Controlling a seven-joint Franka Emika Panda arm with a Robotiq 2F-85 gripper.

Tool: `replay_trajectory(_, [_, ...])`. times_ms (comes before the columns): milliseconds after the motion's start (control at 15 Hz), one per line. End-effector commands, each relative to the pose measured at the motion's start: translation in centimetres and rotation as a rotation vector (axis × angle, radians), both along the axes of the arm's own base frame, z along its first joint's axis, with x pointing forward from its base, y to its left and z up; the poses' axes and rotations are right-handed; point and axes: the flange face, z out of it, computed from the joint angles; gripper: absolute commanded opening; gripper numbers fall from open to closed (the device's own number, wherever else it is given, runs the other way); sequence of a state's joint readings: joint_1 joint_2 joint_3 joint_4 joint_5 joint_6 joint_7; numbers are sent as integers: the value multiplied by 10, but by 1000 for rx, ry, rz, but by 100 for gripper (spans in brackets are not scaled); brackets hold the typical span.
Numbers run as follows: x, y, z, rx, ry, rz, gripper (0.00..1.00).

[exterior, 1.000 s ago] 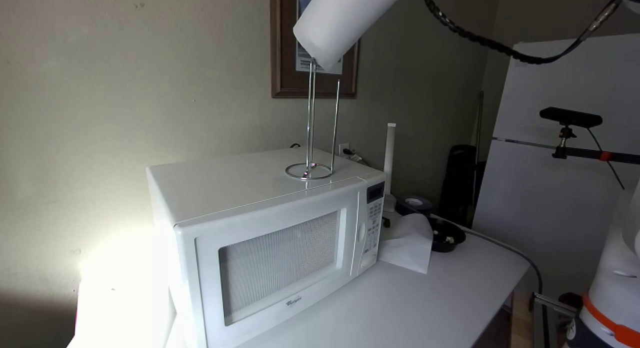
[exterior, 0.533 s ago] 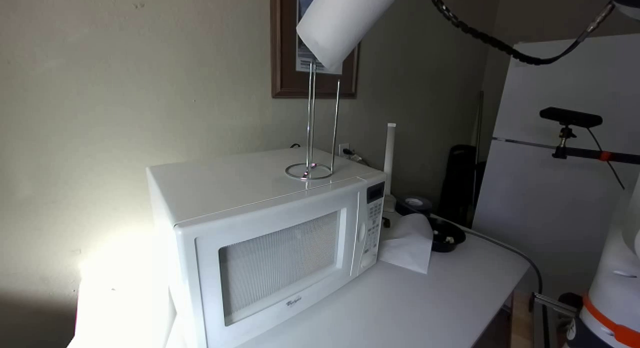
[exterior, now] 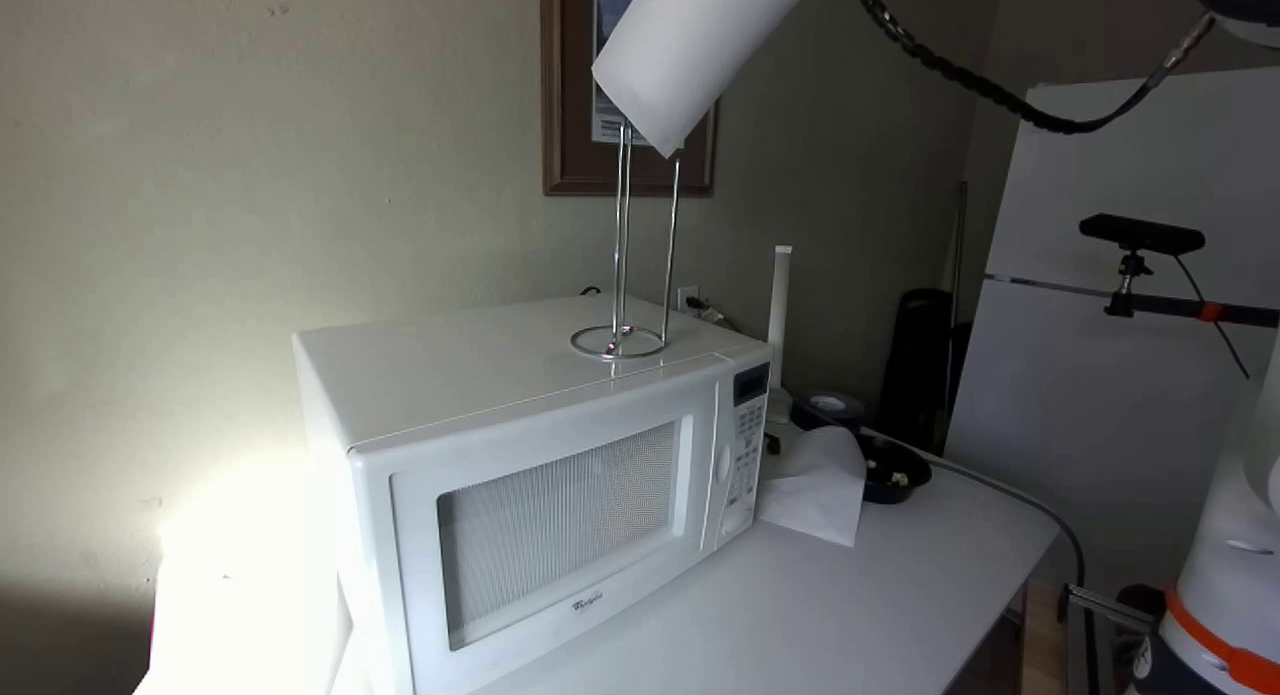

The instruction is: Put the paper towel roll on the paper towel holder

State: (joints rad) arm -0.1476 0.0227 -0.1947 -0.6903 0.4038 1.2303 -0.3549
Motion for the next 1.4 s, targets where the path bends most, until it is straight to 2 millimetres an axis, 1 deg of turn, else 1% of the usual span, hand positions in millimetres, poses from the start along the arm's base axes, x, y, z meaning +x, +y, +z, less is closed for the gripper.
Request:
replay_trajectory(0, [7,1,-4,23,20,5,3])
replay_trajectory(533, [22,5,-15,14,59,14,3])
replay_trajectory(1333, [34,8,-32,-27,146,16,3])
